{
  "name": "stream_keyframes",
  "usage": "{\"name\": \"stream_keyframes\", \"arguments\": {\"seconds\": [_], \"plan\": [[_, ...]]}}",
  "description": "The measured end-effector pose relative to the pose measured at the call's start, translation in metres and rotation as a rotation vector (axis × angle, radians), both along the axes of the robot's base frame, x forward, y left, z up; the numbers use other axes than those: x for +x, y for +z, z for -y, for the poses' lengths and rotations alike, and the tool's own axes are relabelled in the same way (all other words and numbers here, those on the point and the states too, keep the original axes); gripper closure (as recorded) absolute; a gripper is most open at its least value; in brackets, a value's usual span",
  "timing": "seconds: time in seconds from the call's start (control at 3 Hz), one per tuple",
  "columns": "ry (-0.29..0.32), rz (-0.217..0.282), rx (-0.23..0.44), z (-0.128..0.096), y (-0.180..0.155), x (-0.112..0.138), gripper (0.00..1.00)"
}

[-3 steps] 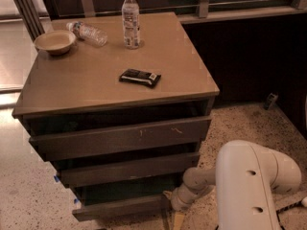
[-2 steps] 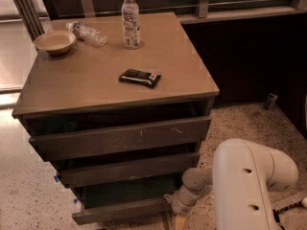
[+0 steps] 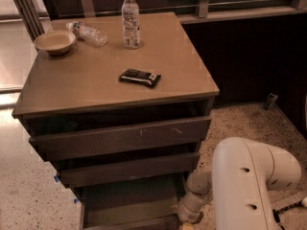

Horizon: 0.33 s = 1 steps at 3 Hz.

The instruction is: Open bottom drawer

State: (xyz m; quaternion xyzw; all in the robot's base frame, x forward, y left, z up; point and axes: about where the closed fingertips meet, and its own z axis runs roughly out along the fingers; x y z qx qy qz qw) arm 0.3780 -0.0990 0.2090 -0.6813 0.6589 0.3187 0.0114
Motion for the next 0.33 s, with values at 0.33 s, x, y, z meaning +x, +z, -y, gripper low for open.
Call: {"name": "stream_keyframes", "arguments": {"seconds": [0.33], "plan": [[0.0,0.0,0.0,0.0,0.0,0.0,0.0]]}}
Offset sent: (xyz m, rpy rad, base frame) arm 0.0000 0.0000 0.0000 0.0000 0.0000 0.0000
